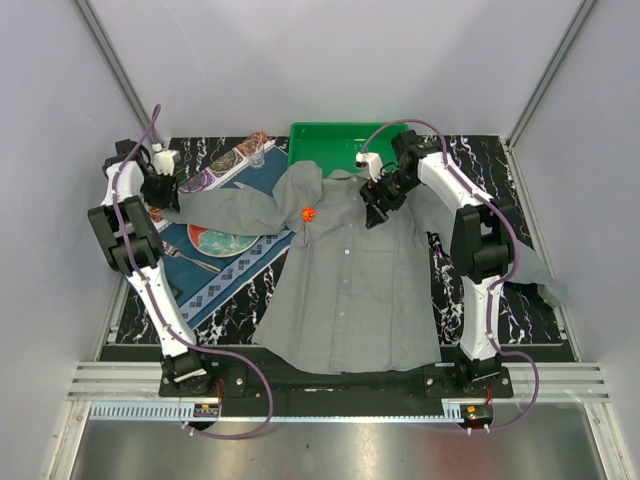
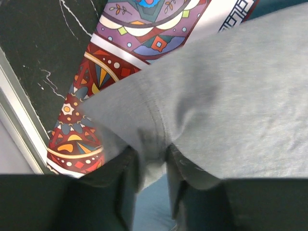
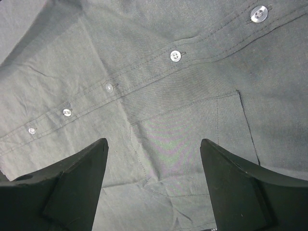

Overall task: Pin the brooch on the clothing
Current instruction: Smooth out the clothing with brooches at the center of the board.

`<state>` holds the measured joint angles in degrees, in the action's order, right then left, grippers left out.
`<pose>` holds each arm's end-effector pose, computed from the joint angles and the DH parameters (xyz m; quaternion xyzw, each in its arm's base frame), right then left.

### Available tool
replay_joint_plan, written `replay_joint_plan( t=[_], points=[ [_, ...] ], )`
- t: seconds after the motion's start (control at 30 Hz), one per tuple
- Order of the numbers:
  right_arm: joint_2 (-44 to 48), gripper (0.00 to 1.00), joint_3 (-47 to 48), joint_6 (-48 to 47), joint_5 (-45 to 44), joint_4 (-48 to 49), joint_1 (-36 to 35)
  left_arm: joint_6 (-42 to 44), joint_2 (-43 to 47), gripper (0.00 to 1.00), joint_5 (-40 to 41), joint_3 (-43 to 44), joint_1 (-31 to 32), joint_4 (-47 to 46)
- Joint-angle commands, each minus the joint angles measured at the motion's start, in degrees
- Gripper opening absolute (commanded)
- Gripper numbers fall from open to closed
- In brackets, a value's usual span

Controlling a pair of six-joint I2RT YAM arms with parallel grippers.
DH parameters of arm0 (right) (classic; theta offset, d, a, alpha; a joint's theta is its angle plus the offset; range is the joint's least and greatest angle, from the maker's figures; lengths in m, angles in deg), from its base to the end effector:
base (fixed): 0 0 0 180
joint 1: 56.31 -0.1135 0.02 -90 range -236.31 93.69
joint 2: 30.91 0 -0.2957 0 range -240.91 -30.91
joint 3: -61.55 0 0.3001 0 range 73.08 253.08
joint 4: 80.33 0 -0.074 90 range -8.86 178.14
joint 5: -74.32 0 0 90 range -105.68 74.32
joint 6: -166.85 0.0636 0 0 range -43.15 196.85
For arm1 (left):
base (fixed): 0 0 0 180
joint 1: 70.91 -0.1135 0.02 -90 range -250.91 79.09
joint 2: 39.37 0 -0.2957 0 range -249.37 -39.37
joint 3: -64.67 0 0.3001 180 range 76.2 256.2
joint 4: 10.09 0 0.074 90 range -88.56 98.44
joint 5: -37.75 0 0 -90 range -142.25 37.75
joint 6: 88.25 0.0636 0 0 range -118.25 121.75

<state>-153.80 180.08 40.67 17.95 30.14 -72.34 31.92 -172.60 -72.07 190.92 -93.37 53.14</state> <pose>0.4853 0.1761 0.2170 -0.4534 0.8333 0.2585 0.1822 0.5310 0.1962 0.1666 0.0948 0.9662 -0.0769 0.2269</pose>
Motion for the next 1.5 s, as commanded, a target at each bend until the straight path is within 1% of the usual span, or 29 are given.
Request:
replay_joint_plan(
  t=[0.0,0.07,0.13,0.2,0.27,0.3,0.37,0.5,0.53,0.57,0.67,0.8,0.9,1.0,1.03,1.07,1.1,1.13,1.17,1.2,1.23,1.27,1.3,1.33,1.37,1.4,1.43,1.47],
  points=[
    [3.18,0.83,-0.48,-1.08,0.56,-0.54,0.12,-2.48,3.84,0.22,-1.81,-1.94,-0.57,-2.13],
    [2.83,0.82,-0.65,-1.52,0.39,-0.62,0.12,-3.45,7.88,0.15,-0.94,-5.27,-0.83,-2.83],
    [2.39,0.81,-0.83,-2.31,0.12,-1.41,0.04,-4.5,11.31,0.1,1.7,-8.18,-0.92,-4.14],
    [2.04,0.81,-1.44,-2.84,0.04,-2.11,-0.05,-5.47,17.19,0.06,5.11,-13.1,-1.18,-5.82],
    [1.95,0.8,-2.84,-3.71,-0.75,-2.21,-0.14,-5.04,22.36,0.05,8.9,-17.48,-1.27,-8.28],
    [1.95,0.8,-3.29,-4.33,-1.1,-2.56,-0.49,-4.6,23.79,0.04,12.31,-18.73,-1.36,-9.07],
    [1.95,0.8,-5.21,-6.26,-2.77,-2.91,-0.84,-3.81,26.6,0.04,15.06,-20.66,-1.97,-10.65],
    [1.08,0.78,-8.12,-9.34,-6.72,-5.02,-1.46,-2.75,28.11,0.04,19.54,-20.5,-3.29,-11.45],
    [0.81,0.77,-8.65,-10.13,-8.56,-5.19,-1.55,-1.88,28.11,0.04,19.64,-20.67,-3.47,-12.49],
    [0.46,0.77,-9.7,-10.48,-9.36,-5.46,-1.55,-1.52,28.02,0.04,21.81,-20.41,-3.56,-12.68],
    [0.11,0.76,-11.28,-11.54,-12.7,-6.34,-1.55,-0.38,27.24,0.04,23.67,-20.23,-3.82,-13.29],
    [0.19,0.75,-12.6,-11.72,-15.17,-6.95,-1.55,1.02,26.53,0.05,24.56,-20.58,-4.61,-15.92],
    [0.99,0.76,-13.49,-11.72,-15.43,-6.86,-1.55,1.38,25.22,0.08,24.04,-19.8,-4.53,-17.16],
    [1.6,0.77,-12.61,-12.24,-13.07,-8.71,-1.55,1.03,22.93,0.17,23.33,-18.13,-4.52,-17.16],
    [2.56,0.78,-11.91,-12.77,-12.02,-9.49,-1.63,1.2,22.67,0.22,23.15,-17.86,-4.61,-17.07],
    [3.0,0.78,-11.47,-13.38,-11.05,-10.89,-1.72,1.2,22.75,0.29,20.11,-17.77,-4.7,-16.64],
    [3.79,0.78,-11.38,-13.65,-9.21,-11.0,-1.81,1.64,23.53,0.45,16.68,-18.12,-4.96,-15.42],
    [5.54,0.78,-11.55,-14.17,-7.98,-11.43,-1.81,1.73,24.85,0.51,14.13,-20.21,-5.14,-15.49],
    [6.43,0.78,-11.64,-14.79,-6.83,-11.87,-1.9,2.25,27.99,0.59,5.66,-21.71,-5.23,-15.32],
    [7.13,0.79,-11.73,-14.71,-5.6,-11.88,-2.25,4.35,30.2,0.79,2.44,-23.47,-5.05,-15.23],
    [8.27,0.79,-12.08,-14.53,-5.07,-11.96,-2.42,5.24,32.14,0.83,-0.11,-26.36,-4.62,-14.97],
    [8.54,0.79,-12.17,-14.62,-4.45,-12.92,-2.6,7.07,35.81,0.85,-7.27,-27.43,-3.48,-13.57],
    [8.81,0.79,-12.78,-14.7,-3.75,-13.37,-3.04,11.36,37.67,0.86,-9.95,-28.4,-2.43,-10.25],
    [8.98,0.78,-13.3,-14.62,-3.66,-13.8,-3.3,13.31,39.17,0.86,-11.81,-30.23,-1.02,-8.13],
    [9.16,0.78,-14.09,-14.27,-3.66,-13.81,-3.48,15.94,40.84,0.86,-17.31,-30.95,1.86,-4.98],
    [9.68,0.77,-15.84,-14.0,-4.0,-13.72,-3.57,21.8,43.03,0.86,-19.97,-31.65,3.46,2.45],
    [9.95,0.77,-16.82,-14.18,-4.18,-13.72,-3.74,25.51,44.18,0.85,-24.44,-33.57,5.21,6.7],
    [10.13,0.77,-17.78,-14.0,-4.62,-13.29,-3.74,32.68,45.24,0.84,-25.53,-35.33,9.84,13.36]
  ],
)
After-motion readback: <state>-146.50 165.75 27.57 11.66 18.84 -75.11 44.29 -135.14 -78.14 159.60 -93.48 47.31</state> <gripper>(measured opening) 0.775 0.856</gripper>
